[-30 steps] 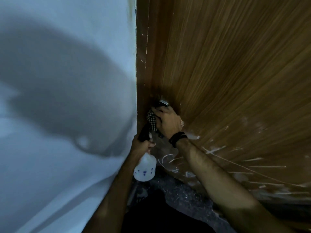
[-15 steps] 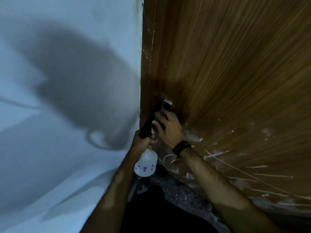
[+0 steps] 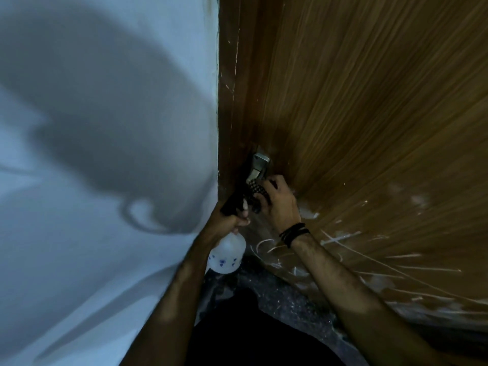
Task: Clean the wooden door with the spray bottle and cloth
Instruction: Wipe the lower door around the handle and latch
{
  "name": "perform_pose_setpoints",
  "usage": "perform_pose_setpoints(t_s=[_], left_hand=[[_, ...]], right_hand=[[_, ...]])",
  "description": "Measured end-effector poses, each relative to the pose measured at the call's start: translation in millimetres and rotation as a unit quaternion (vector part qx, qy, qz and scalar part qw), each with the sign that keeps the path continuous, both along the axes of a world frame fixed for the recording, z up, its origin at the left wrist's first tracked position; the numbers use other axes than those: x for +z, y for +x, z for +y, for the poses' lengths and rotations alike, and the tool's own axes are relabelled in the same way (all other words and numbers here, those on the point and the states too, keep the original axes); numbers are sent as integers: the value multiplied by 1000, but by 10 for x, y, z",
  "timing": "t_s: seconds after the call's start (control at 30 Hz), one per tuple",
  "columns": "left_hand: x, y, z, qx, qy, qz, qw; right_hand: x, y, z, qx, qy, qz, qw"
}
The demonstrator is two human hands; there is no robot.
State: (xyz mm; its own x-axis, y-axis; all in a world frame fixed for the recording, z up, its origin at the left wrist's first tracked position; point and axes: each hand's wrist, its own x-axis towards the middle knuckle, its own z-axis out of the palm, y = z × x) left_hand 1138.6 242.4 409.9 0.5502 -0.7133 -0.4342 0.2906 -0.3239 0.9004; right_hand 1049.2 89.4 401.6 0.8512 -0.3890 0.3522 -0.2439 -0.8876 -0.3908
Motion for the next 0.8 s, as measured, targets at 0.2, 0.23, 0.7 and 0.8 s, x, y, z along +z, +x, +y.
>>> perform_pose_setpoints(t_s=[0.2, 0.23, 0.7, 0.8], left_hand=[[1, 84, 71, 4, 11, -16, 1000], [8, 93, 55, 5, 16, -22, 1000], [-14, 177, -82, 4, 36, -26, 999], [-43, 244, 9, 3, 37, -33, 999]], right_hand=[[62, 205, 41, 0, 29, 12, 1000], [58, 118, 35, -6, 33, 1, 999], [-91, 165, 116, -87, 11, -21, 996], [-91, 409, 183, -81, -32, 3, 996]])
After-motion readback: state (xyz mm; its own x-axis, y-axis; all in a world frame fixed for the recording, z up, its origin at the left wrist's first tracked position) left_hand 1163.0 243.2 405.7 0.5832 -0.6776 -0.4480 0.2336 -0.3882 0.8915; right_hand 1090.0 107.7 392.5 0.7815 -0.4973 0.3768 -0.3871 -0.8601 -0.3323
